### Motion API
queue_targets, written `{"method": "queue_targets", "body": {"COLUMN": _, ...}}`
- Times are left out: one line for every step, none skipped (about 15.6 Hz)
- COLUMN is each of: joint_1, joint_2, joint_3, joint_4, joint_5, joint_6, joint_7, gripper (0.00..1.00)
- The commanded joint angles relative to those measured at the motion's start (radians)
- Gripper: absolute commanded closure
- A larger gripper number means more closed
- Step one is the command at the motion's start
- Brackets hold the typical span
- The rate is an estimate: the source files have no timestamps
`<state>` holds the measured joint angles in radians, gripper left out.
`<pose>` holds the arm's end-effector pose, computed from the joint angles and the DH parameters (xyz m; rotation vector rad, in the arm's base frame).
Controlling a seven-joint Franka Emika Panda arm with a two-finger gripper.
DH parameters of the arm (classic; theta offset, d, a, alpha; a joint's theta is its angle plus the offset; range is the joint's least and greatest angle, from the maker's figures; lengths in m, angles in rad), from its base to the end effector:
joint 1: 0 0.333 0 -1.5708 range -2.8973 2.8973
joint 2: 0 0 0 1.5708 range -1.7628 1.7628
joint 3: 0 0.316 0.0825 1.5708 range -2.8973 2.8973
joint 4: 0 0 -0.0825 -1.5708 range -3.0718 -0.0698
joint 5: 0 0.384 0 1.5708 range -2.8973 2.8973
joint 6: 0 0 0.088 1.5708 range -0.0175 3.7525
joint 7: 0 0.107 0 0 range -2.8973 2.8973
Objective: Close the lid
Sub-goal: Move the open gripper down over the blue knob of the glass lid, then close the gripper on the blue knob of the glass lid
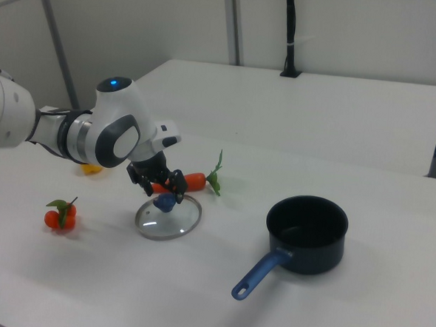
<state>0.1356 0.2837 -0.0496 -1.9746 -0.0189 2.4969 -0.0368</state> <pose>0.6251 0.0555 0.3504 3.0909 0.2170 0.3727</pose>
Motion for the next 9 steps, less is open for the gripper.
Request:
{"method": "queue_targets", "body": {"joint_1": 0.007, "joint_2": 0.000, "joint_3": 0.002, "joint_4": 0.002, "joint_5": 0.025, "joint_6": 0.011, "joint_7": -0.005, "gripper": 0.19}}
{"method": "queue_targets", "body": {"joint_1": 0.007, "joint_2": 0.000, "joint_3": 0.002, "joint_4": -0.001, "joint_5": 0.025, "joint_6": 0.008, "joint_7": -0.003, "gripper": 0.19}}
{"method": "queue_targets", "body": {"joint_1": 0.007, "joint_2": -0.001, "joint_3": 0.002, "joint_4": -0.001, "joint_5": 0.027, "joint_6": 0.004, "joint_7": 0.000, "gripper": 0.18}}
{"method": "queue_targets", "body": {"joint_1": 0.002, "joint_2": -0.001, "joint_3": 0.002, "joint_4": 0.000, "joint_5": 0.027, "joint_6": -0.007, "joint_7": 0.011, "gripper": 0.18}}
{"method": "queue_targets", "body": {"joint_1": -0.002, "joint_2": -0.003, "joint_3": 0.002, "joint_4": 0.002, "joint_5": 0.027, "joint_6": -0.022, "joint_7": 0.018, "gripper": 0.15}}
{"method": "queue_targets", "body": {"joint_1": -0.005, "joint_2": -0.003, "joint_3": 0.002, "joint_4": 0.003, "joint_5": 0.027, "joint_6": -0.026, "joint_7": 0.023, "gripper": 0.15}}
{"method": "queue_targets", "body": {"joint_1": -0.005, "joint_2": -0.003, "joint_3": 0.001, "joint_4": 0.002, "joint_5": 0.027, "joint_6": -0.026, "joint_7": 0.028, "gripper": 0.14}}
{"method": "queue_targets", "body": {"joint_1": -0.005, "joint_2": -0.003, "joint_3": 0.002, "joint_4": 0.002, "joint_5": 0.027, "joint_6": -0.027, "joint_7": 0.031, "gripper": 0.12}}
{"method": "queue_targets", "body": {"joint_1": -0.005, "joint_2": -0.001, "joint_3": 0.002, "joint_4": 0.002, "joint_5": 0.025, "joint_6": -0.024, "joint_7": 0.031, "gripper": 0.12}}
